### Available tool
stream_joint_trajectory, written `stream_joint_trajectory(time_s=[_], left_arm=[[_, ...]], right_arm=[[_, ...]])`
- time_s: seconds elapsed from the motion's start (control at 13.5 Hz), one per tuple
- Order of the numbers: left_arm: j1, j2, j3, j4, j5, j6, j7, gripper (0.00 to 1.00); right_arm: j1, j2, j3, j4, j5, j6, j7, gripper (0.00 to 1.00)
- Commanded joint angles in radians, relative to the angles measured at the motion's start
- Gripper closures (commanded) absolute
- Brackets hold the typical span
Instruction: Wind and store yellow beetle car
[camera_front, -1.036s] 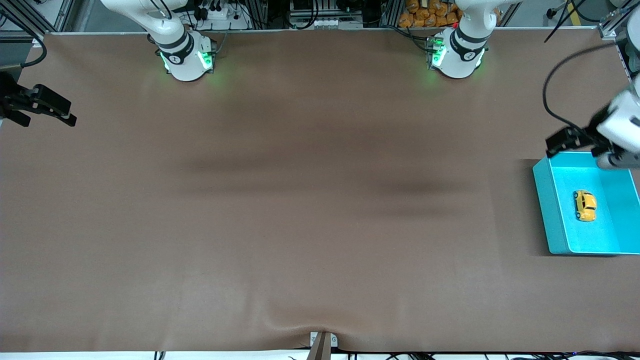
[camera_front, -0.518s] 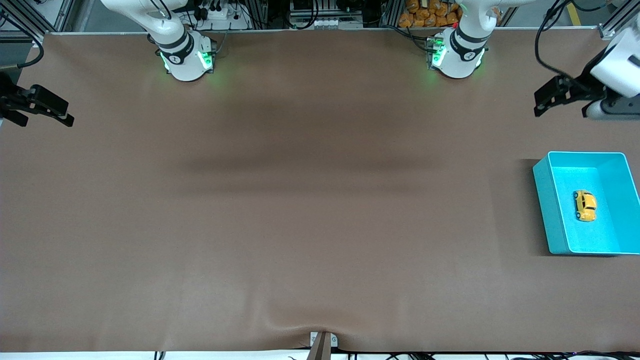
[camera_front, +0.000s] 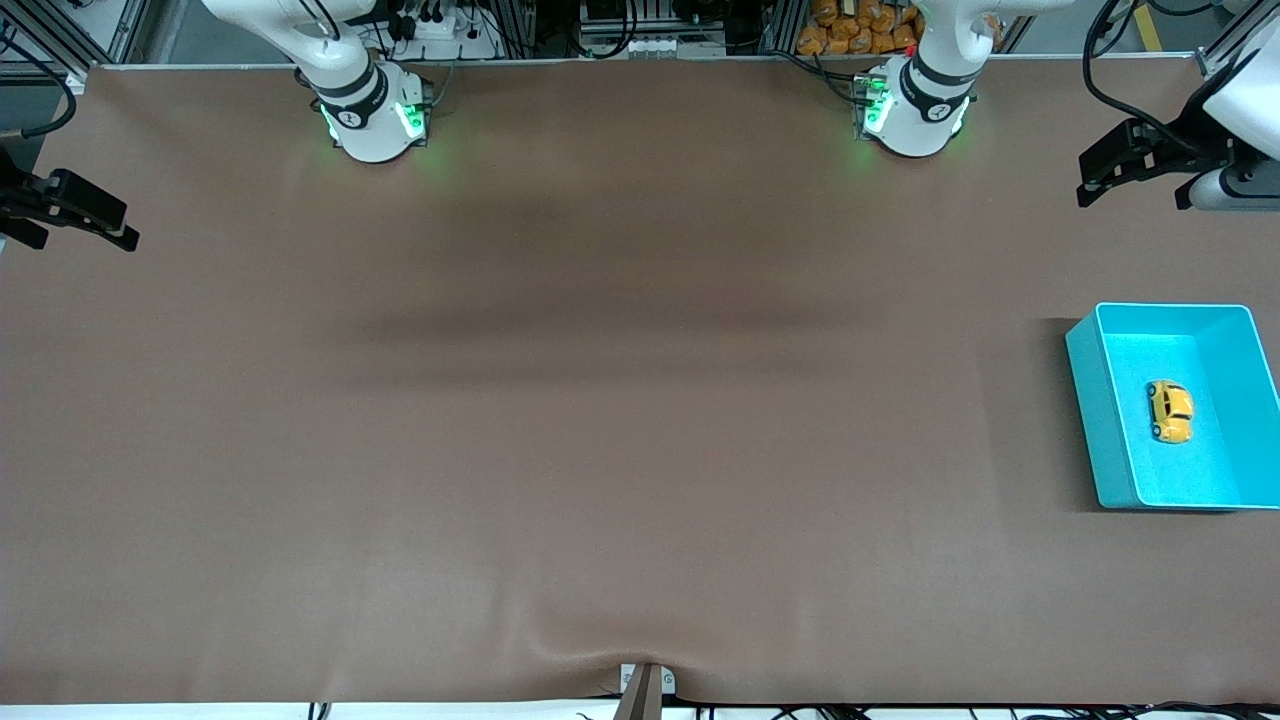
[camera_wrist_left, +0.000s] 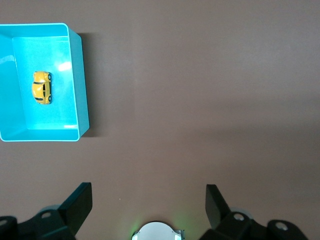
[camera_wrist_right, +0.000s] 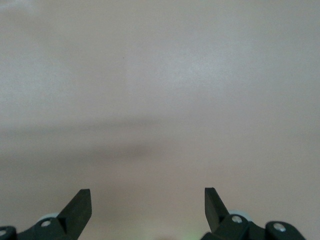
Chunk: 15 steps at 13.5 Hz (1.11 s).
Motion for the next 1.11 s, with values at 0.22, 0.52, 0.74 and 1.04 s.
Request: stream_joint_trajectory(time_s=[0.22, 0.52, 0.74, 1.04], left_arm=[[-0.001, 0.007, 0.020, 0.019, -0.014, -0.024, 0.012, 0.00], [0.000, 0.009, 0.020, 0.011, -0.016, -0.014, 0.010, 0.00], [0.000, 0.009, 0.020, 0.011, -0.016, -0.001, 0.010, 0.00], [-0.001, 0.009, 0.019, 0.008, -0.005, 0.006, 0.010, 0.00]], right_arm=[[-0.009, 0.001, 0.007, 0.004, 0.001, -0.004, 0.013, 0.00], [-0.009, 0.001, 0.008, 0.006, 0.001, -0.003, 0.012, 0.00], [-0.009, 0.001, 0.008, 0.006, 0.001, -0.003, 0.012, 0.00], [-0.009, 0.001, 0.008, 0.006, 0.001, -0.001, 0.010, 0.00]])
